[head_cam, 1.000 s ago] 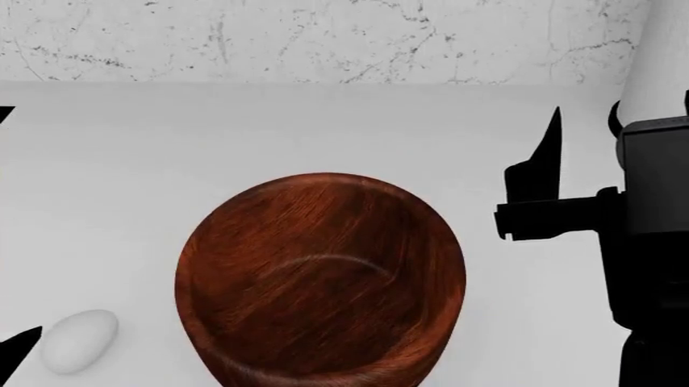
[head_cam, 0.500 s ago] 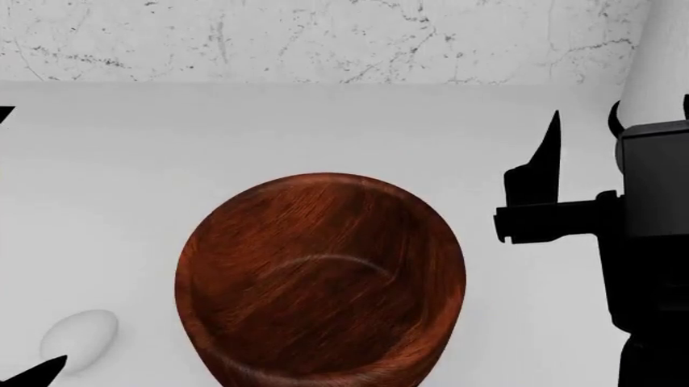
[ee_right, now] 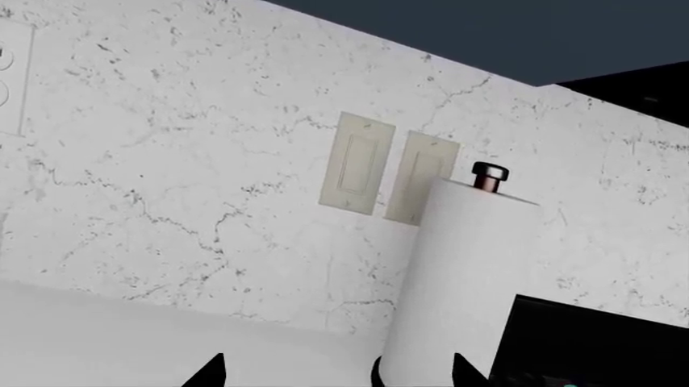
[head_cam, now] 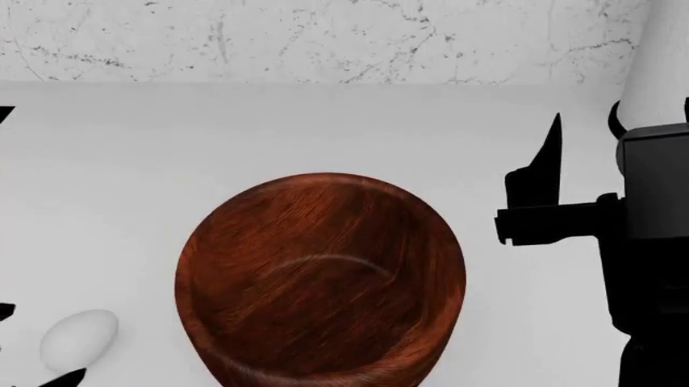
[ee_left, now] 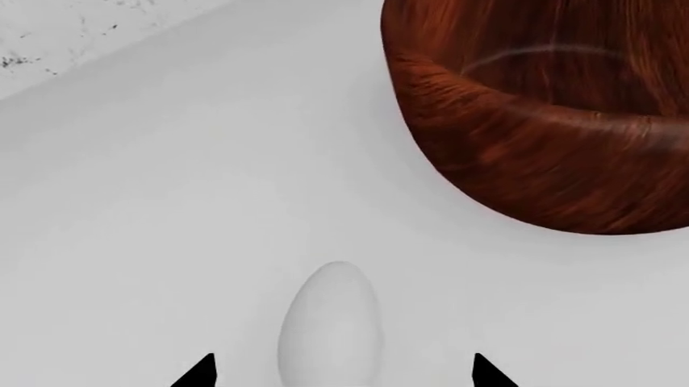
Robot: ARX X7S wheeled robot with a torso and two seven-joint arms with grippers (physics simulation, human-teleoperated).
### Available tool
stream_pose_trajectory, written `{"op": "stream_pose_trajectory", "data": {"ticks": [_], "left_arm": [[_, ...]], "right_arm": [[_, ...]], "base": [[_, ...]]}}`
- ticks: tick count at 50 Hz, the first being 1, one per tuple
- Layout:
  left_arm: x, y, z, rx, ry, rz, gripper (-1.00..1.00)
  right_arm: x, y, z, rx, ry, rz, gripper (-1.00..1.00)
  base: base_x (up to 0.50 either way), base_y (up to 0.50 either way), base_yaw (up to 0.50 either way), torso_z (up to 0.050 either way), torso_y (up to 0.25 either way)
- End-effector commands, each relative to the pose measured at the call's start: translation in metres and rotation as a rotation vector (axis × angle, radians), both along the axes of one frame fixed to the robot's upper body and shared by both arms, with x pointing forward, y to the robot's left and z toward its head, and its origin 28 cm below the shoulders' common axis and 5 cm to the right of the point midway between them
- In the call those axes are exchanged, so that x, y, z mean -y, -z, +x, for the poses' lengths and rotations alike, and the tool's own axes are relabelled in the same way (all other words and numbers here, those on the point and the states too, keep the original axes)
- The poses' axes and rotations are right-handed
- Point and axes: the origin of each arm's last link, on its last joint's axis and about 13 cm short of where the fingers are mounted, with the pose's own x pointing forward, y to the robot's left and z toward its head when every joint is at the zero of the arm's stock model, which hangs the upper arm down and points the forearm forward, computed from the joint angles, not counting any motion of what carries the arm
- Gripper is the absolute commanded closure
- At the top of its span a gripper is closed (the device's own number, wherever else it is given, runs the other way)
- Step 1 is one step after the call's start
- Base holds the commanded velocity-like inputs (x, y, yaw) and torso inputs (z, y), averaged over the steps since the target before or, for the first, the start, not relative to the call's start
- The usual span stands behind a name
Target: Place the eggs and milk next to the bowl.
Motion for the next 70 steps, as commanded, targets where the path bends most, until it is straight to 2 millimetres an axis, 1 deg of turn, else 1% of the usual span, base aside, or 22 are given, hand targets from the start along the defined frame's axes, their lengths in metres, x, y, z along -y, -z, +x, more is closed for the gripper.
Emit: {"op": "stream_pose_trajectory", "data": {"ticks": [1, 9, 17, 24, 28, 29, 32, 46, 47, 64, 70], "left_arm": [[0.002, 0.009, 0.006, -0.015, 0.0, 0.011, -1.0], [0.002, 0.016, 0.011, -0.025, 0.002, 0.01, -1.0], [0.003, 0.019, 0.016, -0.036, 0.006, 0.019, -1.0], [0.001, 0.022, 0.02, -0.046, -0.006, 0.024, -1.0], [0.0, 0.024, 0.022, -0.052, -0.012, 0.026, -1.0], [0.0, 0.029, 0.028, -0.068, -0.009, 0.042, -1.0], [-0.001, 0.031, 0.03, -0.071, -0.013, 0.044, -1.0], [-0.001, 0.036, 0.031, -0.079, -0.013, 0.049, -1.0], [-0.001, 0.035, 0.03, -0.077, -0.013, 0.049, 1.0], [0.002, 0.029, 0.029, -0.051, 0.0, 0.057, 1.0], [0.001, 0.018, 0.026, -0.038, 0.025, 0.023, 1.0]], "right_arm": [[0.0, 0.0, 0.001, -0.003, 0.0, 0.0, -1.0], [0.0, 0.0, 0.001, -0.009, 0.001, -0.006, -1.0], [-0.002, -0.002, 0.006, -0.009, -0.005, -0.01, -1.0], [-0.001, 0.004, 0.007, -0.019, 0.0, -0.005, -1.0], [-0.001, 0.003, 0.007, -0.019, 0.0, -0.005, -1.0], [0.0, 0.005, 0.006, -0.02, 0.007, -0.005, -1.0], [-0.001, 0.004, 0.006, -0.021, 0.006, -0.005, -1.0], [-0.002, 0.007, 0.009, -0.026, 0.002, -0.005, -1.0], [-0.002, 0.007, 0.009, -0.027, 0.002, -0.005, -1.0], [-0.001, 0.007, 0.006, -0.027, 0.002, -0.004, -1.0], [-0.002, 0.006, 0.007, -0.025, 0.0, -0.004, -1.0]], "base": [[0.0, 0.0, 0.0, 0.0, 0.0], [0.0, 0.0, 0.0, 0.0, 0.0], [0.0, 0.0, 0.0, 0.0, 0.0], [0.0, 0.0, 0.0, 0.0, 0.0], [0.0, 0.0, 0.0, 0.0, 0.0], [0.0, 0.0, 0.0, 0.0, 0.0], [0.0, 0.0, 0.0, 0.0, 0.0], [0.0, 0.0, 0.0, 0.0, 0.0], [0.0, 0.0, 0.0, 0.0, 0.0], [0.0, 0.0, 0.0, 0.0, 0.0], [0.0, 0.0, 0.0, 0.0, 0.0]]}}
